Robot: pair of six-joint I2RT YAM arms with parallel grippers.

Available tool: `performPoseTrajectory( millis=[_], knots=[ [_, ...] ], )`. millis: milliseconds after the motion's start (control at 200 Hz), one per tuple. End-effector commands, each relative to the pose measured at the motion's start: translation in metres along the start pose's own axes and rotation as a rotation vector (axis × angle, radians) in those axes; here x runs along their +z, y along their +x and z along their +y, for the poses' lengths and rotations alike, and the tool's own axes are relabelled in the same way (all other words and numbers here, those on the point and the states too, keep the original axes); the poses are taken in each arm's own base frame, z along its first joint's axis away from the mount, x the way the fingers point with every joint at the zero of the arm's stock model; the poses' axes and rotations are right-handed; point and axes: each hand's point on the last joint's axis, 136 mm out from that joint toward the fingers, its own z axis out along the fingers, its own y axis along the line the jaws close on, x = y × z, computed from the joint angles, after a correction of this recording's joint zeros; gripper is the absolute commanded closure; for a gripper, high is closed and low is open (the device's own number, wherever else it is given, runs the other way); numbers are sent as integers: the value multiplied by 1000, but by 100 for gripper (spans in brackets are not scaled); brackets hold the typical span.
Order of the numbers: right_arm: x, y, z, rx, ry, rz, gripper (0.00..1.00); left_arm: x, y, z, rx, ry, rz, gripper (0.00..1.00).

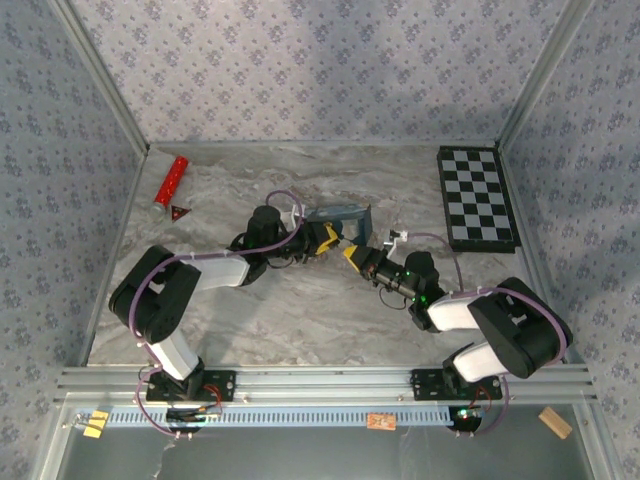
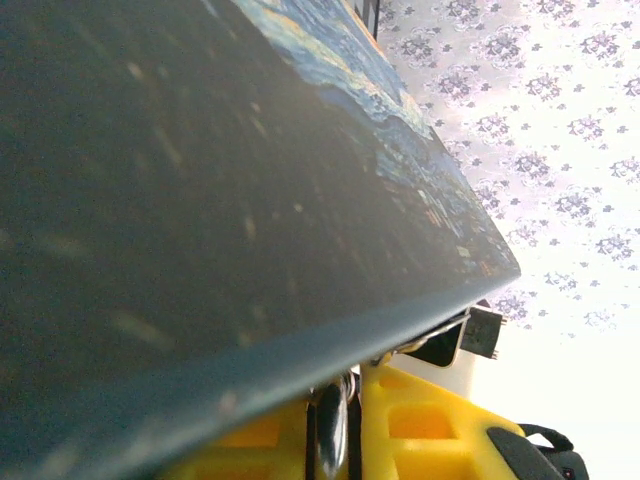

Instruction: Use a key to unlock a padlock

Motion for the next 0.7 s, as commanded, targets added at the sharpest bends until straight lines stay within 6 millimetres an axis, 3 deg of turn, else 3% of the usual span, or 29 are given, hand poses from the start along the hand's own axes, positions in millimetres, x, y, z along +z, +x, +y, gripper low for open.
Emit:
performPoseTrajectory(
  millis=[0,385,695],
  knots=[
    [3,-9,6,13,-20,-29,100,-10,21,-72,167,217,52,100],
    [1,-13,1,52,-11,-52,100,-10,27,-79,179,252,55,100],
    [2,-16,2,76,-23,-52,100,-11,34,-74,174,258,61,100]
  ],
)
